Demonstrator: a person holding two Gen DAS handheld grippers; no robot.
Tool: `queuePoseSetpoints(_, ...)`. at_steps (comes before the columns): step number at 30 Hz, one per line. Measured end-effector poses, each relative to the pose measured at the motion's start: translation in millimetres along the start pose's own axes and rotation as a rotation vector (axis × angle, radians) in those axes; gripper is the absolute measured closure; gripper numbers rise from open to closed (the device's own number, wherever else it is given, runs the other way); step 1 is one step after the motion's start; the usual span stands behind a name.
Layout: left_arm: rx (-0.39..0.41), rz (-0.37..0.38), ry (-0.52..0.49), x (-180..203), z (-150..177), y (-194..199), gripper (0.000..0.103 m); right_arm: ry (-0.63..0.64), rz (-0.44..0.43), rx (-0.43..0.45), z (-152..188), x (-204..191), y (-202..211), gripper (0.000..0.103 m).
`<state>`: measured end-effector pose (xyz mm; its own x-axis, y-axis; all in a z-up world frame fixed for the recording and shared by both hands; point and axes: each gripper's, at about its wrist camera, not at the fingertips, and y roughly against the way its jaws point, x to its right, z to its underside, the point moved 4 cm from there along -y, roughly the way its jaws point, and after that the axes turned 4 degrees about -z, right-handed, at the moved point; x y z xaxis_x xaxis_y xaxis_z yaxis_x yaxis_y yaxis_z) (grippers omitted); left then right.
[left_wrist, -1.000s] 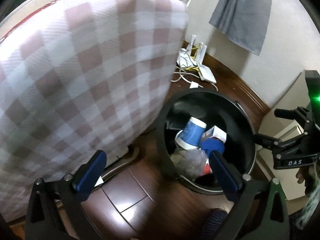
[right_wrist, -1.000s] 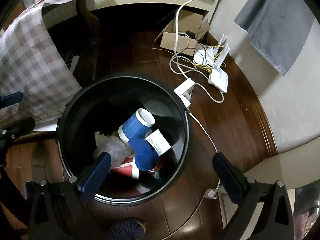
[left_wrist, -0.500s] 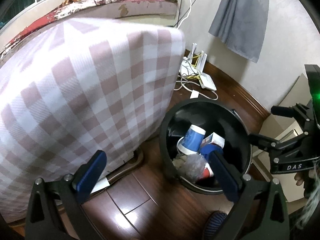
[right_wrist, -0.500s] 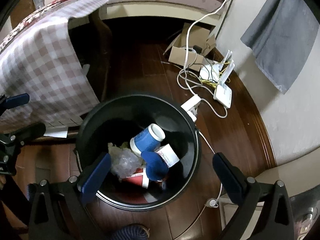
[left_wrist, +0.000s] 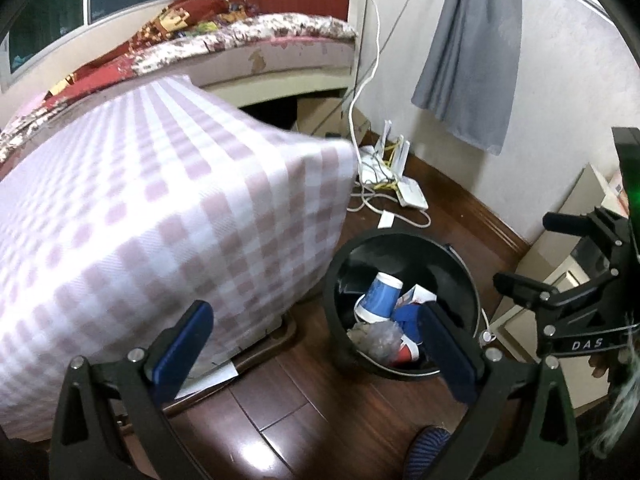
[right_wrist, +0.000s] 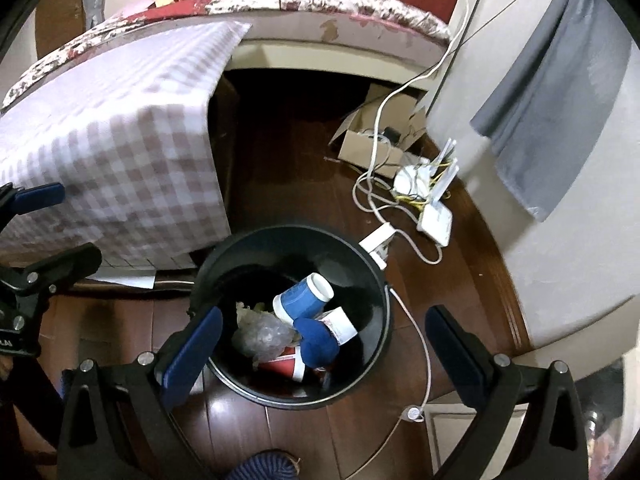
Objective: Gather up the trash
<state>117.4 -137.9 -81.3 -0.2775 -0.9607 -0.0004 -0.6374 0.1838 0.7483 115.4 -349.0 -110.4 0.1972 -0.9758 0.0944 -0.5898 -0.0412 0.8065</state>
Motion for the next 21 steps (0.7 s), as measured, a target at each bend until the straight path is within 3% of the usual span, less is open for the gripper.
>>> queuePoseSetpoints(16, 0.119, -0.102, 0.013, -31, -1, 94, 0.001, -0.066, 0.037, 0.13, -17, -52, 106, 0.001)
queuePoseSetpoints(21, 0.172, -0.105, 0.021, -34, -3, 129, 0.001, -0.085, 0.048, 0.179, -21, -62, 141, 0.001)
